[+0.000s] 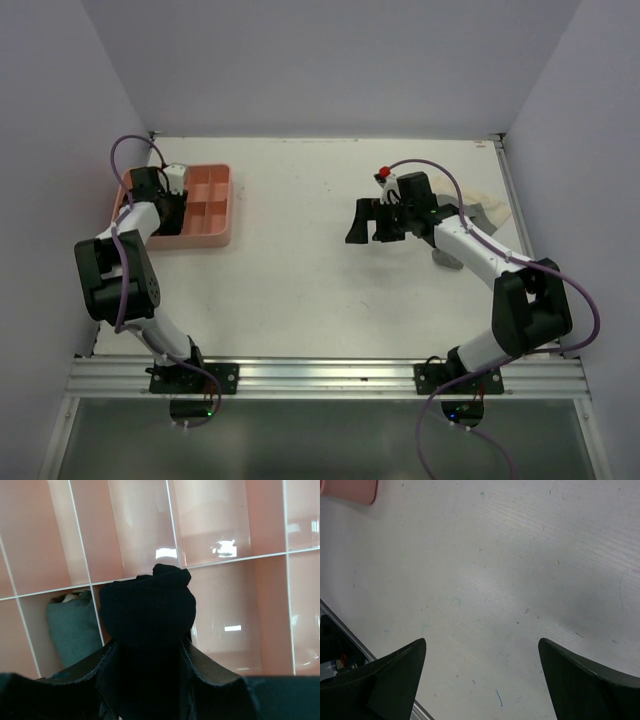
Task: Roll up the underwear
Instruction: Place the rolled underwear into the container
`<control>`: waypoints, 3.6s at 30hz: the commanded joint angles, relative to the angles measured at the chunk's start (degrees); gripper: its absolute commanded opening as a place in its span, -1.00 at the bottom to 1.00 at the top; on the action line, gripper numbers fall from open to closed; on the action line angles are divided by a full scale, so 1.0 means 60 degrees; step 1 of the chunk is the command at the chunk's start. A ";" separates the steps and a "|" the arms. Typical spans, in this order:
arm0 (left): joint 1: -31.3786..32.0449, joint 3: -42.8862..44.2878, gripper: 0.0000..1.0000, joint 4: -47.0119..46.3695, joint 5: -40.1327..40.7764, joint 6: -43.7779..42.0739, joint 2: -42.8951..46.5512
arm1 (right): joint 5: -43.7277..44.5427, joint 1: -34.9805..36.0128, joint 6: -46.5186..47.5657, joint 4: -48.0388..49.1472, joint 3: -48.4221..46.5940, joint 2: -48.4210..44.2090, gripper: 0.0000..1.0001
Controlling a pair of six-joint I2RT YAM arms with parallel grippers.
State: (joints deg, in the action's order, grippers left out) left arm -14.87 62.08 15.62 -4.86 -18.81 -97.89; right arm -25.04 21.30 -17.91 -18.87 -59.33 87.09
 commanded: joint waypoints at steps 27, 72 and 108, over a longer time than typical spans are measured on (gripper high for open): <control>0.0047 0.1752 -0.03 0.2788 -0.0845 0.0059 -0.1513 | -0.0749 -0.0049 -0.0384 0.0875 0.0162 -0.0452 0.97; 0.0238 0.2544 -0.38 0.3388 -0.1166 -0.0146 -0.1819 | -0.1217 -0.0049 -0.0618 0.1886 0.0924 -0.0394 0.98; 0.0779 0.3011 1.00 0.2757 -0.2498 -0.1347 0.2177 | 0.0699 -0.0049 0.0216 -0.0515 -0.0290 -0.1667 0.97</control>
State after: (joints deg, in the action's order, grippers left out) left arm -11.42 80.01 35.24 -13.91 -23.27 -90.91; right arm -26.30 21.30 -19.18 -16.99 -56.58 81.89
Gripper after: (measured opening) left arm 0.991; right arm 0.986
